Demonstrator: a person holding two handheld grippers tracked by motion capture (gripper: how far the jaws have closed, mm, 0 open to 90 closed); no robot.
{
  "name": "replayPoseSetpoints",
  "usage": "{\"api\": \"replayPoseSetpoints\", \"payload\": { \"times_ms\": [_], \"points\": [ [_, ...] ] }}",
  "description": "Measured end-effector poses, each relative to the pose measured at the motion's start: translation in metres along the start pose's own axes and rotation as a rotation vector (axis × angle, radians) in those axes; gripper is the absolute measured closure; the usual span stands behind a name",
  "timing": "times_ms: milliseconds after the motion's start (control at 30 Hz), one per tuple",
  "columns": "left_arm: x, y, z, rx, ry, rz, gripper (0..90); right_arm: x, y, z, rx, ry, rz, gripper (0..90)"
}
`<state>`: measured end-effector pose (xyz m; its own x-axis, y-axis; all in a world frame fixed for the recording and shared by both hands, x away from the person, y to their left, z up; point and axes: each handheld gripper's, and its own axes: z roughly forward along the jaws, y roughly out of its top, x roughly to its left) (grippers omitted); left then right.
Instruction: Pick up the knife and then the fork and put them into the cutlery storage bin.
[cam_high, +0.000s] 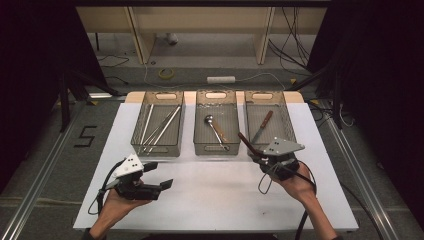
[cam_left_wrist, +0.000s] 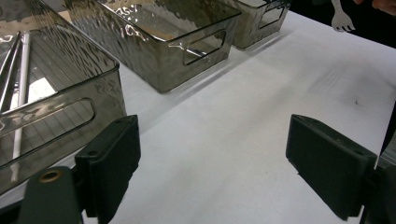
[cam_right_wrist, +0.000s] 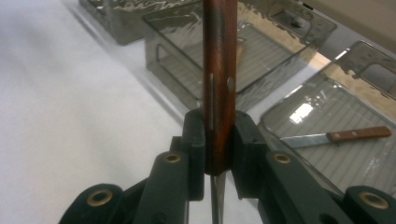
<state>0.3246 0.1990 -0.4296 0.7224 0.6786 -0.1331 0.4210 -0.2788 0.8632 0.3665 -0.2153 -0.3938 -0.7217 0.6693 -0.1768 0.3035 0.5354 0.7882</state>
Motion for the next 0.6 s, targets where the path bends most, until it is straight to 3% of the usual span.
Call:
{"api": "replayPoseSetpoints", "payload": {
  "times_ms": [100,233,300,600],
  "points": [
    [-0.001,-0.002,0.0,0.012,0.007,0.017,17.3,-0.01,0.002,-0.001,0.005,-0.008,0.043,78.0],
    [-0.002,-0.002,-0.003,-0.019,0.017,0.014,16.4,-0.024,0.005,-0.002,-0.009,-0.011,0.097,78.0],
    [-0.003,-0.002,-0.004,-0.032,0.038,0.015,16.3,-0.03,0.008,-0.002,-0.007,-0.017,0.113,78.0],
    [-0.003,-0.004,-0.01,-0.067,0.064,0.013,16.3,-0.055,0.024,0.002,-0.003,-0.027,0.174,78.0]
  ]
}}
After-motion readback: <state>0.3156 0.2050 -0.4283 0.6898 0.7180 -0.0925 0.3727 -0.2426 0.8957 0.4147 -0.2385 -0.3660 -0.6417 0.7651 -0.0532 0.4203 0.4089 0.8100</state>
